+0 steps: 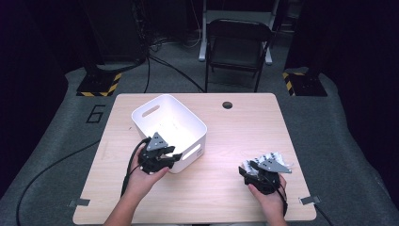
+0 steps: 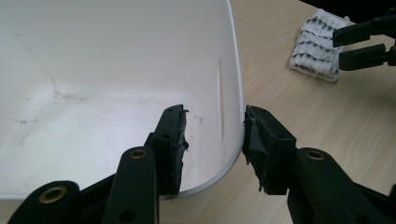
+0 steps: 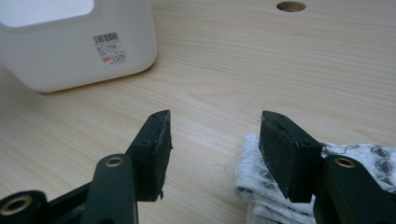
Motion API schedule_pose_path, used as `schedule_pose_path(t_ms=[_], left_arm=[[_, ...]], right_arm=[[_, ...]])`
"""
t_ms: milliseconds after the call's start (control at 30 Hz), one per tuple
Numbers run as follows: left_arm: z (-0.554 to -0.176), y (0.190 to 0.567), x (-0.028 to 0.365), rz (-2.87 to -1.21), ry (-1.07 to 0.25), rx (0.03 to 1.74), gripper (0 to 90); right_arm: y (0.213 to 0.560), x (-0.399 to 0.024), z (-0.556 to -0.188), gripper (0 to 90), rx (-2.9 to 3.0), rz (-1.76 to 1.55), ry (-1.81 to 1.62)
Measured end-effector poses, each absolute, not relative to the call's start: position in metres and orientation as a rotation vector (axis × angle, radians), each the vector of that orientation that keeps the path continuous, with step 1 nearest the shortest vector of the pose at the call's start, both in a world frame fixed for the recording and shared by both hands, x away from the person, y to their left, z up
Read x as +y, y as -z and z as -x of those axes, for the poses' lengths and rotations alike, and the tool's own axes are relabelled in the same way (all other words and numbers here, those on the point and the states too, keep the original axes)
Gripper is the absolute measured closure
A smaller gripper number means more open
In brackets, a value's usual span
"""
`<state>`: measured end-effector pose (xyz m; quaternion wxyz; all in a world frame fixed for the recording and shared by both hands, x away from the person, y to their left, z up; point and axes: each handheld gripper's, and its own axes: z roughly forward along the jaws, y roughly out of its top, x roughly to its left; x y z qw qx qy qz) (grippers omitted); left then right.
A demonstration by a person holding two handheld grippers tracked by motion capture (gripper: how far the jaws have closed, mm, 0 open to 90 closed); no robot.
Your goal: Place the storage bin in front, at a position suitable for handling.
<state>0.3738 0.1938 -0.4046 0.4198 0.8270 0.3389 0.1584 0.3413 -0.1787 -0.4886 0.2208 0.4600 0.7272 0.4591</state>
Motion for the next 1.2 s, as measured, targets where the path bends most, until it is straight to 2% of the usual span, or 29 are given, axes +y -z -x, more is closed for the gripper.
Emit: schedule_pose_path(t_ms=[300,333,433,533,733,967,1200], left_arm=[[-0.374,0.41,0.191,-2.091,-0.436,0.839,62.5],[-0.375,0.41,0.19,-2.092,-0.426,0.83,63.8],[-0.372,0.41,0.188,-2.093,-0.442,0.809,71.7],[-0.371,0.411,0.187,-2.09,-0.457,0.798,73.8],[-0.369,0.411,0.191,-2.091,-0.391,0.772,76.5],[-0.361,0.411,0.194,-2.09,-0.354,0.749,79.0],[-0.356,0.412,0.195,-2.083,-0.319,0.737,80.4]], right_arm=[[0.49,-0.181,-0.342,43.5,2.011,-1.285,-1.253],[0.49,-0.181,-0.343,47.7,2.025,-1.277,-1.264],[0.49,-0.18,-0.343,49.7,2.028,-1.266,-1.27],[0.49,-0.181,-0.343,52.1,2.022,-1.264,-1.272],[0.486,-0.19,-0.343,55.7,2.027,-1.269,-1.283],[0.486,-0.213,-0.348,50.5,1.947,-1.336,-1.17],[0.494,-0.23,-0.361,40.6,1.94,-1.451,-1.128]])
